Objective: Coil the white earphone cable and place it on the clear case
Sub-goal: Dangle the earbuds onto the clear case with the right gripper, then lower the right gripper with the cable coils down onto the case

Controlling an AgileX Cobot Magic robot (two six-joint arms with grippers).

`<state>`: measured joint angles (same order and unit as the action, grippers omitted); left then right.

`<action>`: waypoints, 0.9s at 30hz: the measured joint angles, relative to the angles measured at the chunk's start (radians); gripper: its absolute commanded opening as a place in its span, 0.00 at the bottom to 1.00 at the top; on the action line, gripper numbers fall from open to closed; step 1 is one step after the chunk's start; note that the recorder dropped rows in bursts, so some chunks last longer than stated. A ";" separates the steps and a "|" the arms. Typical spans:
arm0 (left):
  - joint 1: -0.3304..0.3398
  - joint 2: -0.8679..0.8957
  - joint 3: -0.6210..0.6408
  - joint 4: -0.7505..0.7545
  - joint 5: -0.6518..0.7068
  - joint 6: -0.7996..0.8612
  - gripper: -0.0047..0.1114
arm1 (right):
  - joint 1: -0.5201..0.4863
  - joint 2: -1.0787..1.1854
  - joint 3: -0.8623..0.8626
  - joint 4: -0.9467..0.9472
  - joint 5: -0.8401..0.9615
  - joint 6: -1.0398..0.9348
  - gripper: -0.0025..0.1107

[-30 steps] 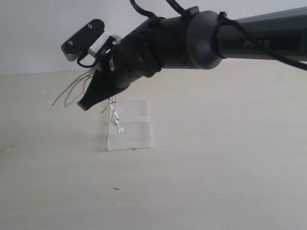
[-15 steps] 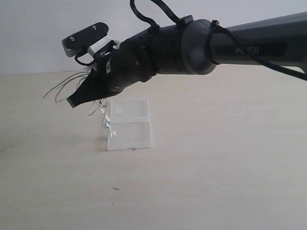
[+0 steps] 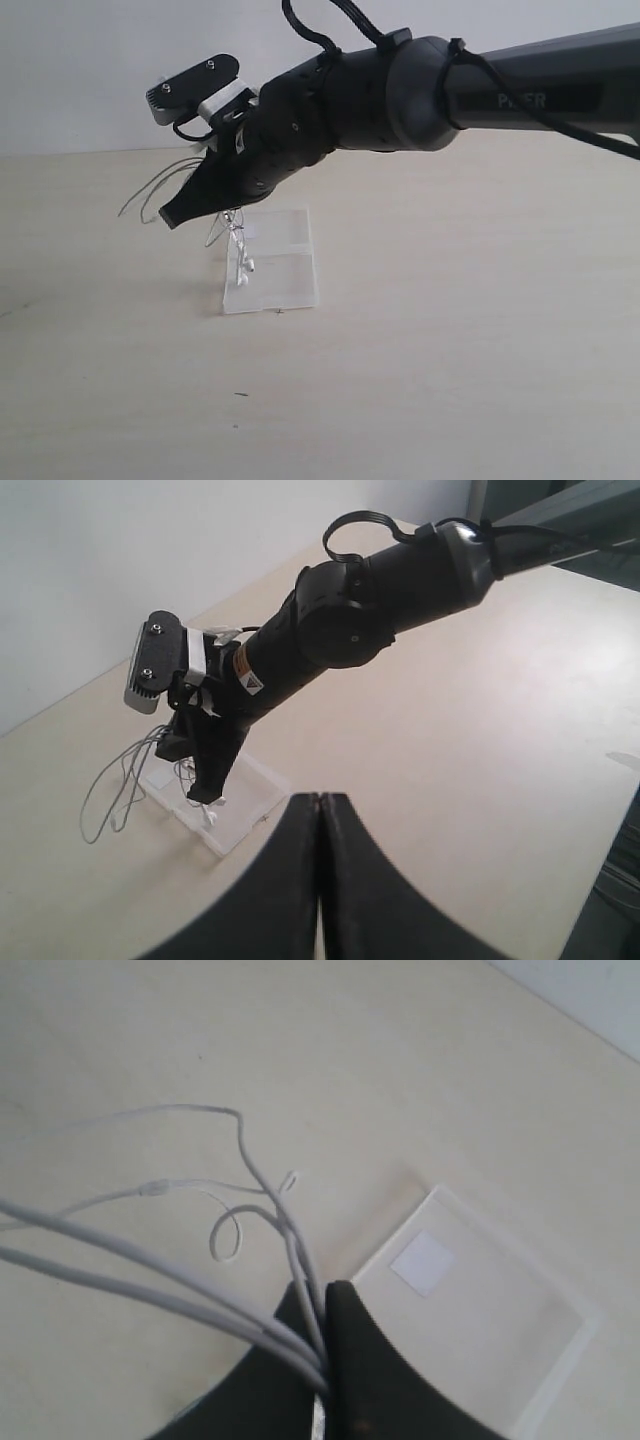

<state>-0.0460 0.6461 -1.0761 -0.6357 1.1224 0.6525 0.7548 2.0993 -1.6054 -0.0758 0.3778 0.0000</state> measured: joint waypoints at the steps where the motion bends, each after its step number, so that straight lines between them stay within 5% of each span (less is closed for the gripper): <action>1: 0.000 0.000 0.000 0.000 0.000 0.000 0.04 | -0.002 0.000 0.000 0.000 0.004 0.000 0.02; 27: 0.000 0.000 0.000 0.007 0.015 0.000 0.04 | -0.040 0.069 0.000 0.010 0.110 0.049 0.02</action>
<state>-0.0460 0.6461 -1.0761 -0.6289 1.1372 0.6525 0.7146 2.1684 -1.6054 -0.0661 0.4874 0.0488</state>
